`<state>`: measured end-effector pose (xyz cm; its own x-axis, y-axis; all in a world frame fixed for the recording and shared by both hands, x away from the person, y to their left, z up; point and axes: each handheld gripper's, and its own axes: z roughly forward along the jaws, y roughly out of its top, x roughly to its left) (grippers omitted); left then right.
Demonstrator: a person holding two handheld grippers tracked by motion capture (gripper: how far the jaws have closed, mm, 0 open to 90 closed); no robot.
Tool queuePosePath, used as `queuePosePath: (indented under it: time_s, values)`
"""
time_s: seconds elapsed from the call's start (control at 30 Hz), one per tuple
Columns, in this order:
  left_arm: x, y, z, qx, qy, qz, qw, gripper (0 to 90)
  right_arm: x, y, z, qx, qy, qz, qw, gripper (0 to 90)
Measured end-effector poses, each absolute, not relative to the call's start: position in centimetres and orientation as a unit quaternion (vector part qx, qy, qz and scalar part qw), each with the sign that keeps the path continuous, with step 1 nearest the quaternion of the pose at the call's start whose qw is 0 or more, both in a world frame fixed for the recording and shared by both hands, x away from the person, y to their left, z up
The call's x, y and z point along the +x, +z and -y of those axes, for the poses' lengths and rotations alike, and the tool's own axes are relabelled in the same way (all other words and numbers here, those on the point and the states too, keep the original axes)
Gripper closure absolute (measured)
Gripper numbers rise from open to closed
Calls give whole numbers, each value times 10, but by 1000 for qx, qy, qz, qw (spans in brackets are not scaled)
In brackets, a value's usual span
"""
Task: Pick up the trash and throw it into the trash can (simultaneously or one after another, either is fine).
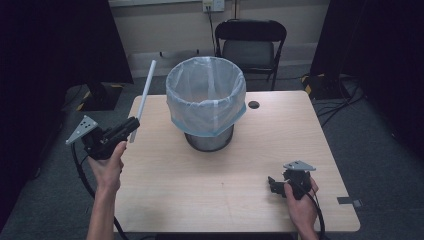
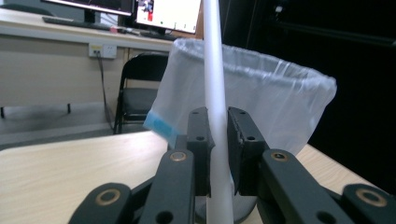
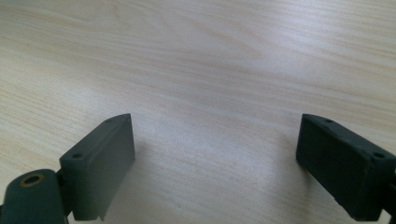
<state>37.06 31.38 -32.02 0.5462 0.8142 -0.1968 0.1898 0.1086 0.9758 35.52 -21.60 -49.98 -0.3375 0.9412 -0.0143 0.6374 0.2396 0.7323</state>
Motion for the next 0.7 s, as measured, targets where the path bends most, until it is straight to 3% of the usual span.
queuePosePath:
  time_s: [0.7]
  values:
    - [389, -272, -291, 632, 240, -360, 643, 805, 355, -500, 216, 526, 323, -751, 235, 107]
